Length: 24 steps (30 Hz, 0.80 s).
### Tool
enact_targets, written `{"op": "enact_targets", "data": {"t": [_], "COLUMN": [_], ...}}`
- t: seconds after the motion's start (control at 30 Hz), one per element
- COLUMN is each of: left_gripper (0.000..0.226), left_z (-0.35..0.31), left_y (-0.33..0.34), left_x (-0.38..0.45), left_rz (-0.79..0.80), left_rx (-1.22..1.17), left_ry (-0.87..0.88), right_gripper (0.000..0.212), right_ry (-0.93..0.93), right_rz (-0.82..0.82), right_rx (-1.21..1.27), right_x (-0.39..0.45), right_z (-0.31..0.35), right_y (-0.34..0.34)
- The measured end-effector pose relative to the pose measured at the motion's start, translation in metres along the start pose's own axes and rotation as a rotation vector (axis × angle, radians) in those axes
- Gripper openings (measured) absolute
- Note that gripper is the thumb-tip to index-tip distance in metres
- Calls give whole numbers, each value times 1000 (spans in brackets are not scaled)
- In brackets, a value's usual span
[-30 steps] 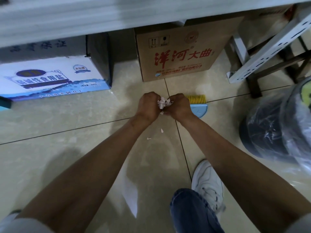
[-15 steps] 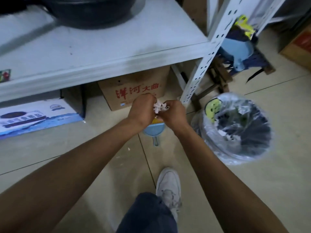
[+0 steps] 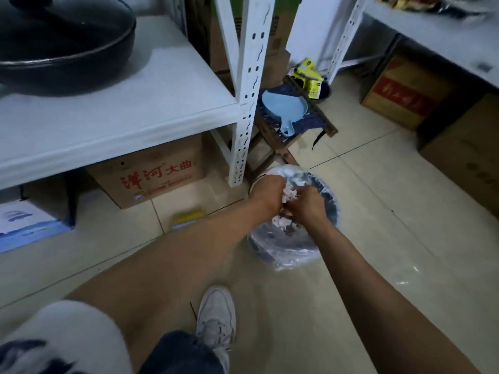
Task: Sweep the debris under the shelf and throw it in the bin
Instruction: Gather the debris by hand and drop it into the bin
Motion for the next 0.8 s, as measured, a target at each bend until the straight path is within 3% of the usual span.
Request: {"op": "enact_targets", "data": {"t": [0.27, 0.47, 0.67, 0.8], "left_gripper": [35, 43, 21, 18], "left_z": [-8, -10, -1, 24], "left_y": [33, 34, 4, -21], "left_x": [10, 10, 9, -4], "left_rz": [227, 287, 133, 23], "left_rx": [170, 146, 103, 117], "left_ry": [-79, -64, -8, 3], "right_gripper": [37, 26, 23, 23], "right_ry": [40, 60, 44, -9], "right_rz": [201, 170, 53, 10], "right_rx": [-136, -205, -213, -275], "right_x": [12, 18, 20, 16], "right_z": [-30, -34, -13, 14], "right_y": [9, 5, 4, 14]}}
Point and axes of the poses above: each hand's wrist, its own x-axis towards the middle knuckle, its own y-axis out of the palm, z = x × y, the point moved 7 cm from there along x, towards the middle knuckle, and after that the axes turned 11 degrees about z, right-handed, at the moved point
